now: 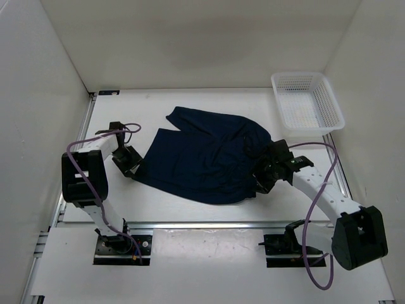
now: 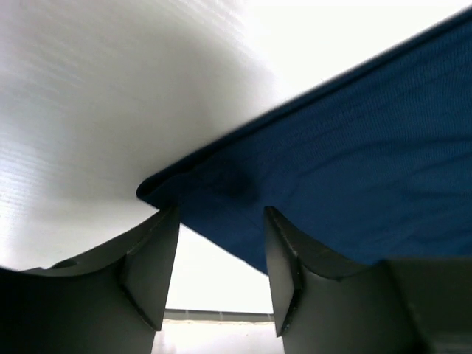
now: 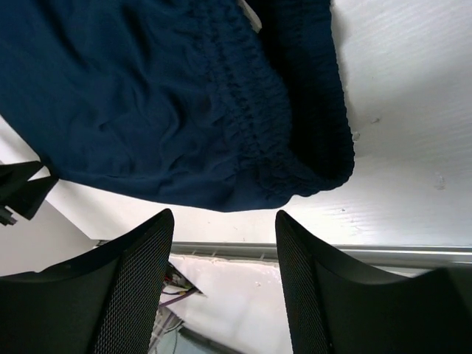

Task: Fold and stack the shorts
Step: Flatten the shorts out

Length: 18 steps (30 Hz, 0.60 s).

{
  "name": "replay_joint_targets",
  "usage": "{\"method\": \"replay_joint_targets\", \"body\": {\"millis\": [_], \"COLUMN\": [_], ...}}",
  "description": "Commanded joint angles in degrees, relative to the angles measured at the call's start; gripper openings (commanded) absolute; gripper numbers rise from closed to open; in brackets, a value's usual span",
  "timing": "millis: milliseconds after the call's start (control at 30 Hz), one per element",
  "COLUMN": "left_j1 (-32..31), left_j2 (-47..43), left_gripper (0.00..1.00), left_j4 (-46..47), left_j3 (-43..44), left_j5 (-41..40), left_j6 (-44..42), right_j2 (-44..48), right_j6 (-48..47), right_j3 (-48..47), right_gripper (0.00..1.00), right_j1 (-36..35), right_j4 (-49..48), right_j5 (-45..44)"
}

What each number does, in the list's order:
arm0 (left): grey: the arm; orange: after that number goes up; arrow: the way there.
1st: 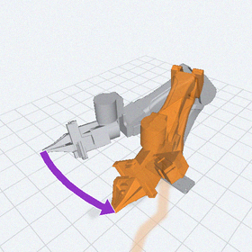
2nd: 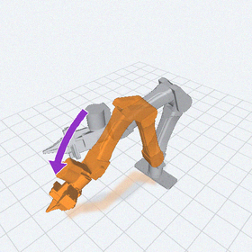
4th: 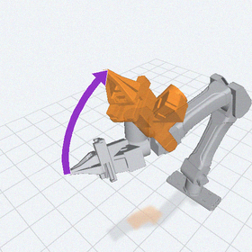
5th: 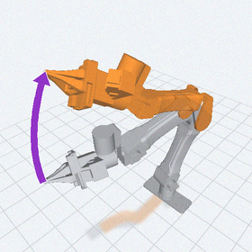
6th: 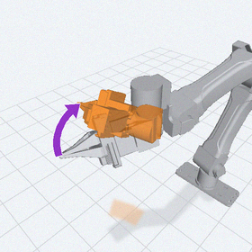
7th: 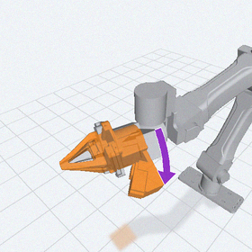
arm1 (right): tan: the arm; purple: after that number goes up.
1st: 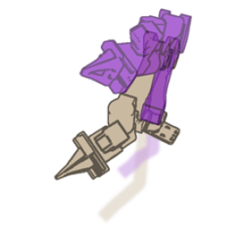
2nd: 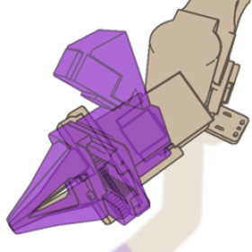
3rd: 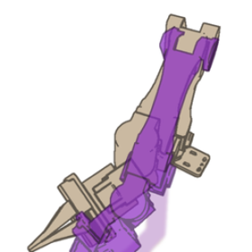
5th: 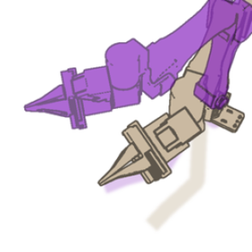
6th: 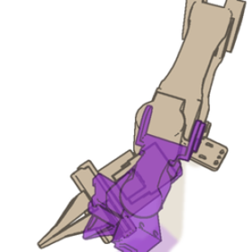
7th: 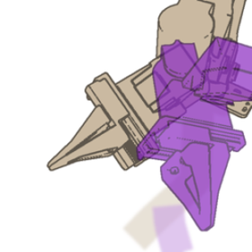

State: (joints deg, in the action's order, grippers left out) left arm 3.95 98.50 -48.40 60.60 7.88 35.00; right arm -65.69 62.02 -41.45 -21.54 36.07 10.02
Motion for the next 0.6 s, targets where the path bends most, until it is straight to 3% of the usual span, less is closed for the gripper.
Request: {"method": "replay_joint_targets", "body": {"millis": [0, 267, 400, 467, 500, 533, 567], "left_j1": [-0.69, -0.69, -0.69, -0.69, -0.69, -0.69, -0.69], "left_j2": [0.55, 2.22, 2.22, 1.7, 1.7, 1.17, 0.21], "left_gripper": [0.58, 0.13, 0.1, 0.1, 0.1, 0.1, 0.1], "left_j4": [1.91, 1.91, 1.91, 1.91, 1.91, 1.91, 1.91], "left_j3": [1.19, 1.72, 1.72, 1.72, 1.72, 1.72, 1.72], "left_j5": [-1.2, -1.9, -2.43, -2.96, -2.96, -2.96, -2.96], "left_j6": [0.5, 1.03, 1.03, 1.03, 1.03, 1.03, 1.03], "right_j2": [-2.68, -9.01, -11.29, -11.82, -11.83, -11.83, -11.31], "right_j6": [2.49, 4.42, 4.43, 3.82, 3.81, 3.2, 2.59], "right_j3": [0.41, 3.12, 4.36, 4.36, 4.36, 3.06, 2.35], "right_gripper": [0.64, 0.64, 0.59, 0.43, 0.3, 0.06, 0.0], "right_j1": [-0.43, -0.43, -0.43, -0.43, -0.43, -0.43, -0.43], "right_j4": [-1.18, -3.12, -4.35, -4.87, -4.87, -4.26, -4.26], "right_j5": [1.59, -2.46, -4.65, -5.53, -6.67, -7.38, -8.08]}}
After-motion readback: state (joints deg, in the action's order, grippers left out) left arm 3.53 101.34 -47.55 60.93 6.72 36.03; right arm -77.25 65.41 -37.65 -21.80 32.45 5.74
